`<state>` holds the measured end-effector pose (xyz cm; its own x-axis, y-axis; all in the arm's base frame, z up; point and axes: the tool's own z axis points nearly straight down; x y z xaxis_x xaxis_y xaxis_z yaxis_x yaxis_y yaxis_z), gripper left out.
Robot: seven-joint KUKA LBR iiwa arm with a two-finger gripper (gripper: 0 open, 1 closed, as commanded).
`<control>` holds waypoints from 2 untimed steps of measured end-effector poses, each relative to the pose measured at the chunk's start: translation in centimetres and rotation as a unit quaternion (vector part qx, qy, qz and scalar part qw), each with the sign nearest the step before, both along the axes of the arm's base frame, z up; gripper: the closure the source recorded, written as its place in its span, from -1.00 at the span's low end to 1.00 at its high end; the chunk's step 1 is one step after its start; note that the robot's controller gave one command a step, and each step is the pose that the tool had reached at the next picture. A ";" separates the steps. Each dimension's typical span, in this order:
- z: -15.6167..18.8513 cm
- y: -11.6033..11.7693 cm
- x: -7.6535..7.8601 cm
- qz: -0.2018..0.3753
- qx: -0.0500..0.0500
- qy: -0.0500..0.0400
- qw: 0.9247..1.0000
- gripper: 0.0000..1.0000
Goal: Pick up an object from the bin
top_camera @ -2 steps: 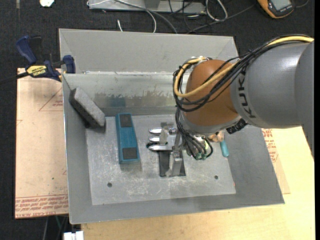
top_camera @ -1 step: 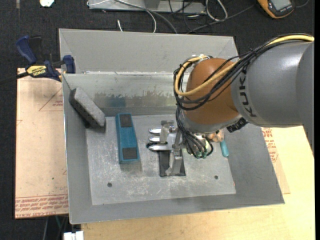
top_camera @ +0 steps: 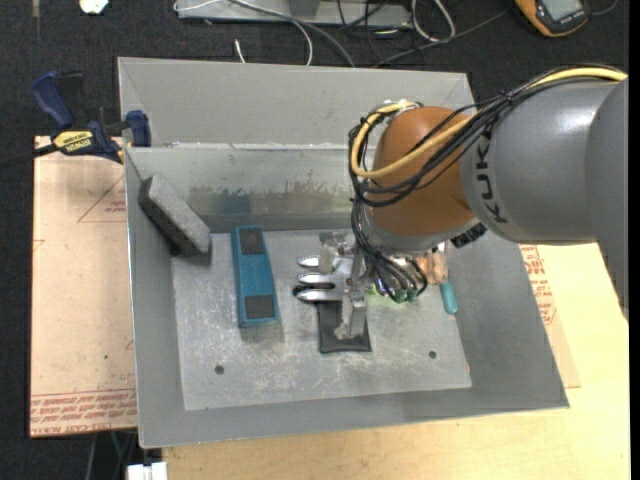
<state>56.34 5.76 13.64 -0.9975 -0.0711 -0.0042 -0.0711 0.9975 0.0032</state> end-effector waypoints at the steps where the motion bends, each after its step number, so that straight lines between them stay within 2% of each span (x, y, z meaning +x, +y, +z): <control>1: -4.1 -4.6 2.3 0.025 -0.001 0.000 1.000 -1.00; 2: -5.6 -6.2 4.2 -0.007 0.000 -0.013 1.000 1.00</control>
Offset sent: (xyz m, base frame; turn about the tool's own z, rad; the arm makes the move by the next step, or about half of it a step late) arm 0.0355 -0.0613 -0.0638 0.0109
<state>60.59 -0.43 8.07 -0.9979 -0.0567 -0.0299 -0.0568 0.9984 0.0023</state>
